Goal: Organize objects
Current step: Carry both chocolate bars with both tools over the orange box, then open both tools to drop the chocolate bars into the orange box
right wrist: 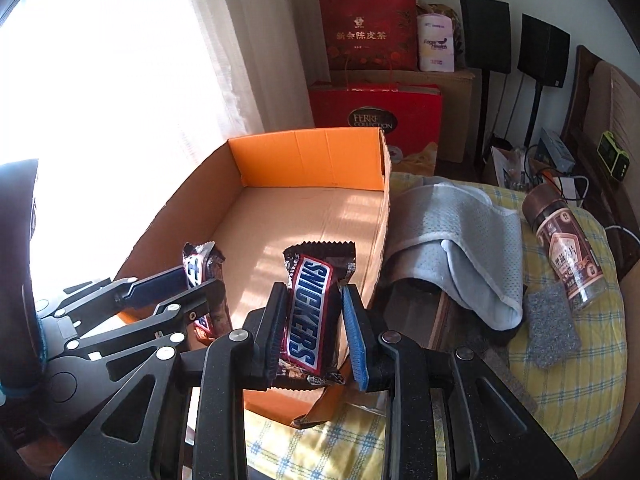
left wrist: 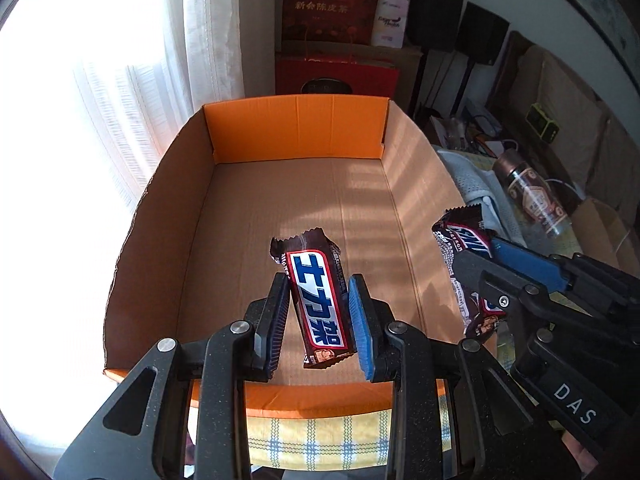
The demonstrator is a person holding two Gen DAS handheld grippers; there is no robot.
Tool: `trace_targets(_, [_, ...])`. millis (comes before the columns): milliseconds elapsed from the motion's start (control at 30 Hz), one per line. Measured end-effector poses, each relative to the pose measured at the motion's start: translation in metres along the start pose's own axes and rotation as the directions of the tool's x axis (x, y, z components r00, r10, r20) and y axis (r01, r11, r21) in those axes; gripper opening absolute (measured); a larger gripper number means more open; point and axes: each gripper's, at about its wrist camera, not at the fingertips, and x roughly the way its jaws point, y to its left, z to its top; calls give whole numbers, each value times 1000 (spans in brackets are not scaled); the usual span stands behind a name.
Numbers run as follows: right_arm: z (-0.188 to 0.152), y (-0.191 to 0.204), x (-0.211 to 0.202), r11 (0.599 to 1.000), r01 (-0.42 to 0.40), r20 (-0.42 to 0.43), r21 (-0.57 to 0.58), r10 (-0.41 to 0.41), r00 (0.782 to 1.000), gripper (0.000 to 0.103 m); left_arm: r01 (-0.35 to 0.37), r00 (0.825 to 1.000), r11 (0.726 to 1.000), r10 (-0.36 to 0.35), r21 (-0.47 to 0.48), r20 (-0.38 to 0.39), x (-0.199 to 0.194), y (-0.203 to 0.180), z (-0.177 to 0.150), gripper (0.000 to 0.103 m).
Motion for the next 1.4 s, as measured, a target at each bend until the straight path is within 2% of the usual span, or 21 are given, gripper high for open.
trace_targets(267, [-8, -6, 14, 996, -45, -21, 72, 46, 999, 28, 71, 995, 997, -73, -28, -74, 18, 3, -4, 28])
trace_targets(500, [-8, -9, 11, 991, -65, -11, 116, 66, 998, 32, 85, 991, 996, -88, -34, -103, 28, 3, -2, 28])
trace_targets(700, [-6, -16, -8, 994, -42, 21, 101, 40, 999, 33, 101, 987, 995, -103, -17, -123, 35, -5, -1, 28])
trace_targets(833, [-5, -23, -26, 997, 1, 52, 82, -6, 999, 39, 106, 983, 994, -108, -20, -145, 41, -12, -1, 28])
trace_targets(867, [-5, -25, -31, 997, 14, 59, 77, -19, 998, 39, 107, 984, 994, -109, -21, -144, 41, -13, -1, 30])
trace_targets(933, [-5, -29, -37, 997, 35, 69, 70, -40, 997, 39, 111, 984, 993, -114, -27, -137, 40, -14, 0, 40])
trace_targets(1000, [-5, -34, -42, 996, 51, 77, 72, -56, 995, 40, 122, 985, 992, -124, -31, -118, 35, -14, 1, 56])
trace_targets(1167, [-9, -50, -53, 993, 85, 87, 82, -92, 992, 50, 123, 989, 992, -125, -33, -82, 22, -15, 5, 62])
trace_targets(1300, [-13, -63, -60, 989, 120, 88, 87, -127, 988, 58, 130, 990, 991, -132, -28, -47, 10, -18, 3, 78])
trace_targets(1400, [-17, -74, -66, 985, 147, 88, 93, -155, 984, 68, 135, 991, 991, -135, -17, -19, 1, -25, 1, 85])
